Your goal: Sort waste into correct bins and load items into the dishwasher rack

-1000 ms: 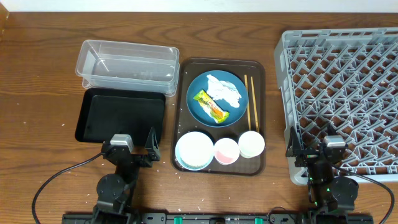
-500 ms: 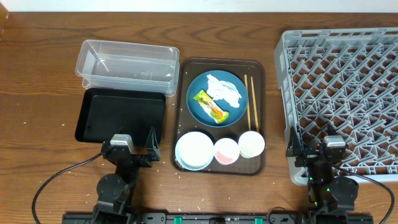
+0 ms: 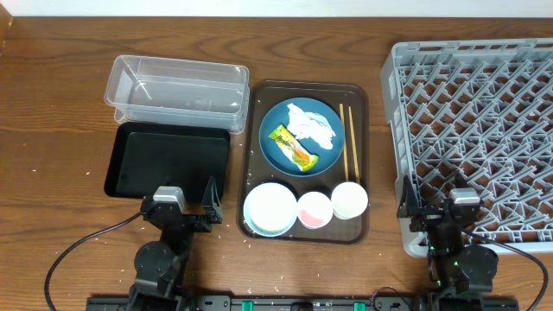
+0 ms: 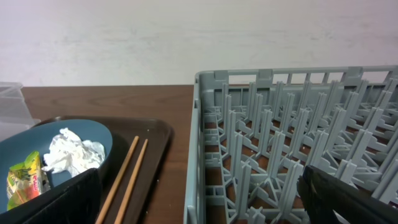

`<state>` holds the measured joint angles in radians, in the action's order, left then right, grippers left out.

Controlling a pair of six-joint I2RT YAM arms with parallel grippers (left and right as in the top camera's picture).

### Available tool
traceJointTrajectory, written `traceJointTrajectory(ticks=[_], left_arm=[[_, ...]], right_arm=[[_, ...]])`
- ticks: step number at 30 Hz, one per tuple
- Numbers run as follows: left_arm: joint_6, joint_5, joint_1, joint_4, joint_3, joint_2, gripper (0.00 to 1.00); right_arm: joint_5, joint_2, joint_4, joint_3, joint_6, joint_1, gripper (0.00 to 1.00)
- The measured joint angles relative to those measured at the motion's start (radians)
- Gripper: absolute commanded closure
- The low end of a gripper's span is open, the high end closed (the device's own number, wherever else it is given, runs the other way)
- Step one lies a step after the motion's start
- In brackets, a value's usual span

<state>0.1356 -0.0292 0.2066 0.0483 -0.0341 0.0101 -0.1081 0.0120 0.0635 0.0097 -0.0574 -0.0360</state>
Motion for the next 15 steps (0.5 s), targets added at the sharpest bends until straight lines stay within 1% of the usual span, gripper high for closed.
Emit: traceJointTrajectory(ticks=[15], left_arm=[[0.0, -0.001, 0.0, -0.01, 0.003, 0.0, 0.06]], right_arm=[[0.0, 0.0, 0.0, 0.0, 0.0, 0.0, 0.01]])
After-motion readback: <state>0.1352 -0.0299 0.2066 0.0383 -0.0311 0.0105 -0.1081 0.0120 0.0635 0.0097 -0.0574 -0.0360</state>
